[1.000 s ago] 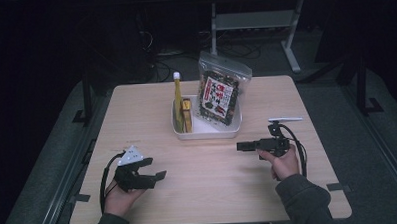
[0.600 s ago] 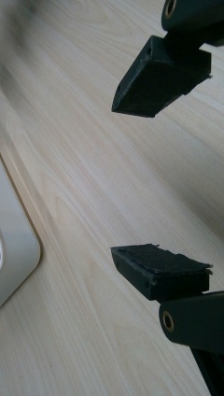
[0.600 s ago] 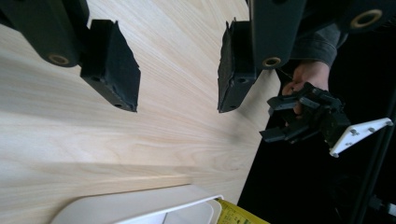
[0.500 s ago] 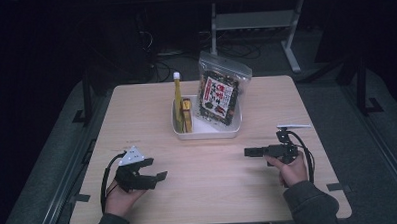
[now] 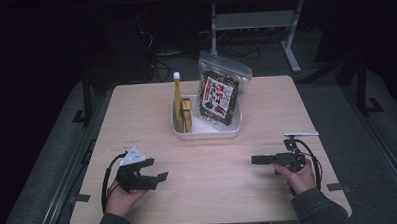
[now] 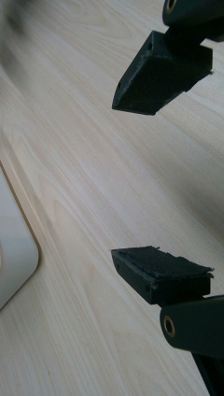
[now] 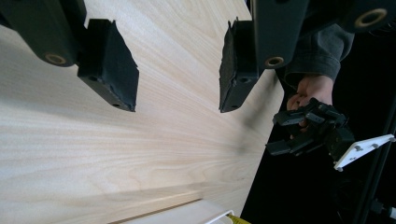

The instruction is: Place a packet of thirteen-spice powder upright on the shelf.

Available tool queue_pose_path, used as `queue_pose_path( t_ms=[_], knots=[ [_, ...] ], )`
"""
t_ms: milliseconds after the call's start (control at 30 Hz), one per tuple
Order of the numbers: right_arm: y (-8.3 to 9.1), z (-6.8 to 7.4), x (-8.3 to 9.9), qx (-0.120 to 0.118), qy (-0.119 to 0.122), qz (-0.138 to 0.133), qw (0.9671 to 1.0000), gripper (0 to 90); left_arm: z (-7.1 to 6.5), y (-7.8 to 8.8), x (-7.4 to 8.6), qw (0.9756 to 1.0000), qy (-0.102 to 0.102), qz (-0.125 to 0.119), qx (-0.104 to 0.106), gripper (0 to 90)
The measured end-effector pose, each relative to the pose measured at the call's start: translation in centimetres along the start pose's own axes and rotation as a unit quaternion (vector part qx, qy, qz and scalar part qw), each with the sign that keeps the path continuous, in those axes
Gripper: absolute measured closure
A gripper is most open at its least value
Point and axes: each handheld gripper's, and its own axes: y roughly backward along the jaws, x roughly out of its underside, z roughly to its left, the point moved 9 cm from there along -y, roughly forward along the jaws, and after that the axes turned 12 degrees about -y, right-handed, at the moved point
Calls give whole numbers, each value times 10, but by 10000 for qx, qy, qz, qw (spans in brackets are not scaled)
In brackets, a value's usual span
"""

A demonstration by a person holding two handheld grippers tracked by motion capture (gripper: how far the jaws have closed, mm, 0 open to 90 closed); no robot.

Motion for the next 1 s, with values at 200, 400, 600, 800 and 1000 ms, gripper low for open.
queue_pose_path(
  t_ms=[200, 400, 600, 800, 1000],
  knots=[
    [3, -2, 6, -22, 18, 8, 10000, 453, -1, -1, 1, 10000, 12, 29, 38, 220],
    [6, -4, 12, -12, 69, 34, 10000, 437, -3, -4, 2, 9999, 0, 76, 101, 202],
    [7, -7, 18, -15, 120, 51, 9999, 431, -5, -6, 3, 9998, 13, 112, 154, 175],
    [6, -9, 25, 21, 185, 91, 9998, 423, -7, -7, 3, 9997, 4, 115, 194, 172],
    [6, -10, 32, 73, 291, 136, 9995, 416, -8, -8, 3, 9997, -29, 129, 221, 172]
  ],
)
